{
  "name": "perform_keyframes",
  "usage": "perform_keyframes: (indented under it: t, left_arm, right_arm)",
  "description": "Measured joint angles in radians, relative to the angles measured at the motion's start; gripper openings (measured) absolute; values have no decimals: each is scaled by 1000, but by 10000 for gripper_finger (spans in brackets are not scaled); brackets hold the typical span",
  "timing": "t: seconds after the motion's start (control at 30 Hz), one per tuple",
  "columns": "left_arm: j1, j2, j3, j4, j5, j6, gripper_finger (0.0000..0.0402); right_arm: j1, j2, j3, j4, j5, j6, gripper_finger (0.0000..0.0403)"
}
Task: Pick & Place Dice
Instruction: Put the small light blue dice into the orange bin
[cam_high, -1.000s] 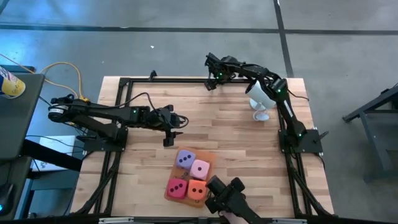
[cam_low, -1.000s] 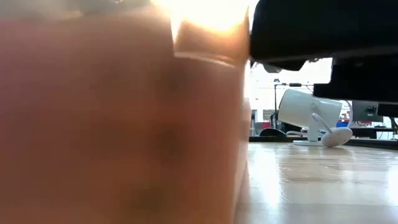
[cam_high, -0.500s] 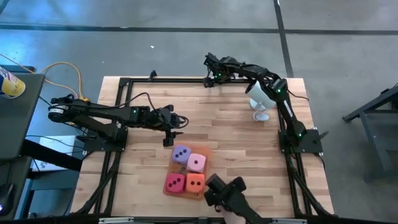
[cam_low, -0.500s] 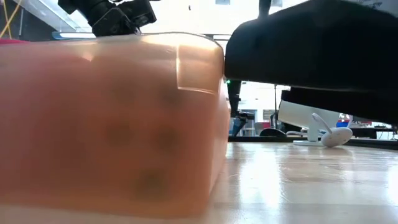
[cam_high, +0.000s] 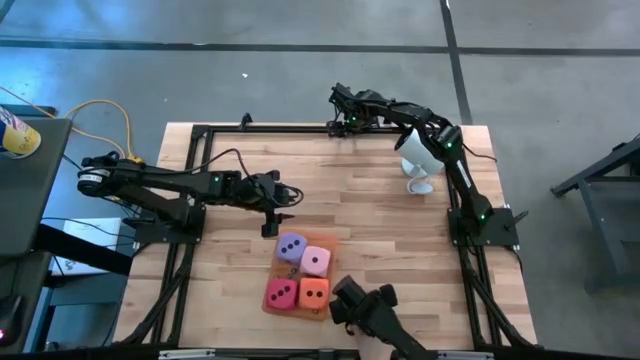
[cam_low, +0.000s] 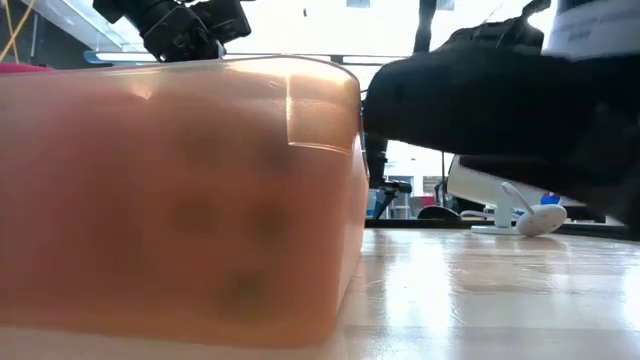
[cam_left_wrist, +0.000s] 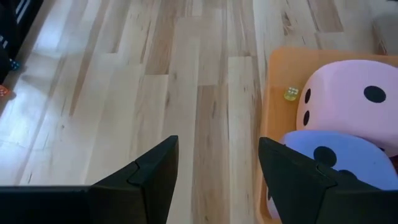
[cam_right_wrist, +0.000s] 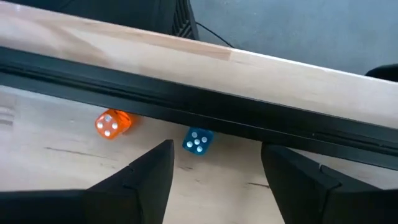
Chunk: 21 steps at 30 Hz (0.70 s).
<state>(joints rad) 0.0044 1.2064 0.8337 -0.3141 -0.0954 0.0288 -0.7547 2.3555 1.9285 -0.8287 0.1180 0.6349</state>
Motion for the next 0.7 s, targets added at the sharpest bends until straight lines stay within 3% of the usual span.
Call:
perform_keyframes:
  t: [0.4, 0.7]
  left_arm:
    - [-33, 0, -1, -23, -1, -22, 214]
    - [-77, 0, -1, -28, -2, -22, 214]
  right_arm:
    - [-12, 43, 9, 10, -9, 44, 215]
    - [-11, 45, 6, -9, 23, 21, 104]
